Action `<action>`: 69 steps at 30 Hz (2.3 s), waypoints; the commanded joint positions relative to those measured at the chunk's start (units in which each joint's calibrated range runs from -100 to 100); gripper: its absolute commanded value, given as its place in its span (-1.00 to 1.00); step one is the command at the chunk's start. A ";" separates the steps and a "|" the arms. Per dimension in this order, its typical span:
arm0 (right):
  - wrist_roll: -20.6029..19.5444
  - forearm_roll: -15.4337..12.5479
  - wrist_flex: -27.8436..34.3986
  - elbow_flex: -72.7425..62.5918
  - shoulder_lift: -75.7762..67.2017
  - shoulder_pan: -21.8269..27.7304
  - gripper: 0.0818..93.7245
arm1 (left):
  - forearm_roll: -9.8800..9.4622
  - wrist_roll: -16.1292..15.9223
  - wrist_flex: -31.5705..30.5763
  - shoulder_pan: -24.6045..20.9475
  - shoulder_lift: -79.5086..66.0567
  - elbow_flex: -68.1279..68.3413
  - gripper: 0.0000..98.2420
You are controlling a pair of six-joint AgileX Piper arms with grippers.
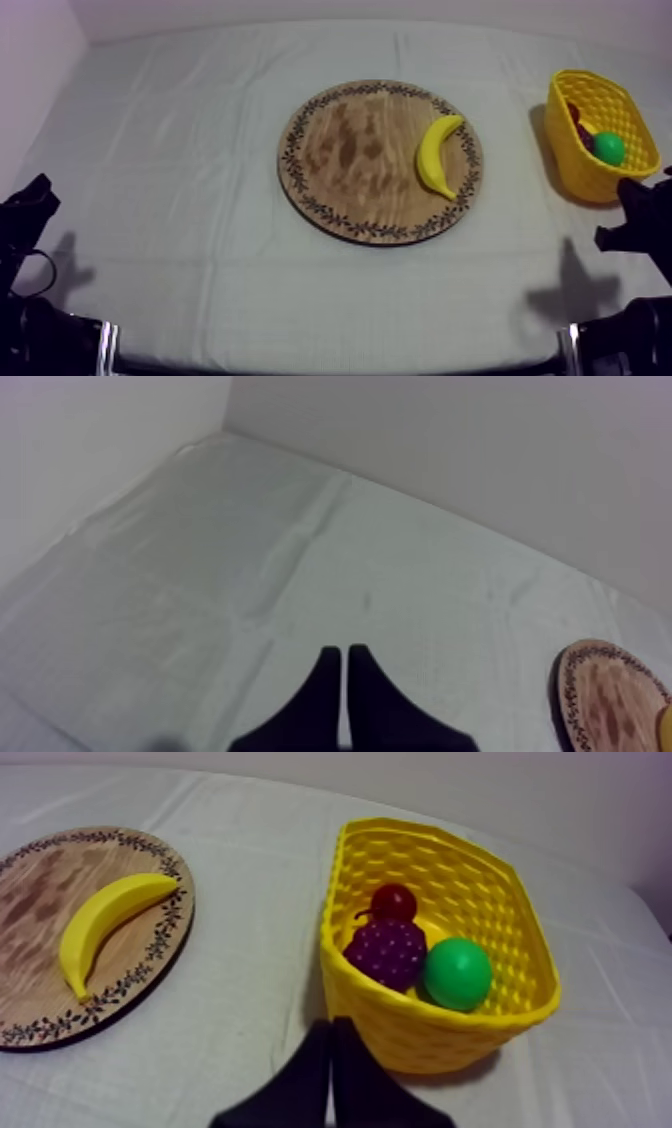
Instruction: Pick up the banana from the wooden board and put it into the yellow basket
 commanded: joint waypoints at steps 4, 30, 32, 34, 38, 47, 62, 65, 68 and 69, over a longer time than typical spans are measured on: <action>-0.02 0.00 -0.15 0.05 -0.01 -0.02 -0.99 | -0.01 -0.01 -0.01 -0.02 0.02 0.03 -1.00; -0.18 0.09 1.64 -0.41 0.26 -11.91 -1.00 | -0.01 0.03 -0.01 -0.02 0.02 0.03 -1.00; 1.42 0.57 0.80 -0.55 1.34 -13.02 -0.99 | -0.01 0.03 -0.01 -0.02 0.02 0.03 -1.00; 1.85 1.65 -0.15 -0.96 3.33 -14.02 -0.99 | -0.01 0.03 -0.01 -0.02 0.02 0.03 -1.00; -1.12 4.48 -1.04 -4.88 10.51 -15.71 -0.99 | -0.01 0.03 -0.01 -0.02 0.02 0.03 -1.00; -14.01 10.93 9.98 -30.82 35.29 -21.40 -0.99 | -0.01 0.03 -0.01 -0.02 0.02 0.03 -1.00; -19.92 9.28 38.92 -66.56 70.20 -23.59 -0.99 | -0.01 0.03 -0.01 -0.02 0.02 0.03 -1.00; -20.22 8.12 43.01 -71.18 75.59 -23.66 -0.99 | -0.01 0.03 -0.01 -0.02 0.02 0.03 -1.00; -20.69 7.09 46.67 -75.59 80.41 -23.77 -0.99 | -0.01 0.03 -0.01 -0.02 0.02 0.03 -1.00; -20.98 6.83 47.87 -77.01 81.90 -23.84 -0.99 | -0.01 0.03 -0.01 -0.02 0.02 0.03 -1.00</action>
